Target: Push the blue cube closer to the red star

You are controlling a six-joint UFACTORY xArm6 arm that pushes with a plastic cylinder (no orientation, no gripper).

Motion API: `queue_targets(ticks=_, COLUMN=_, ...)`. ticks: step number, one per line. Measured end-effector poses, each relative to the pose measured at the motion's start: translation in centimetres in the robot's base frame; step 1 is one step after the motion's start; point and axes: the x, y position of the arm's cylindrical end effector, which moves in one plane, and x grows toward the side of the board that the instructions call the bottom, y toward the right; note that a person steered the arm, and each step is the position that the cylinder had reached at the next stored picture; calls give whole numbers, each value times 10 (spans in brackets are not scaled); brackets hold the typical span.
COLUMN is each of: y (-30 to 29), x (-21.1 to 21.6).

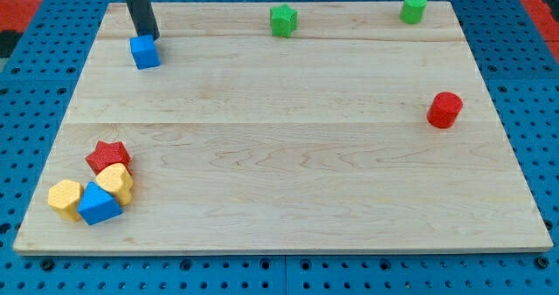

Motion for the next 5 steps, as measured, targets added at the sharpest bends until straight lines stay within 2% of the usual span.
queue_targets(ticks=1, y=25, x=6)
queue_targets(ticks=3, y=34, x=66)
queue_targets(ticks=5, y=8, x=10)
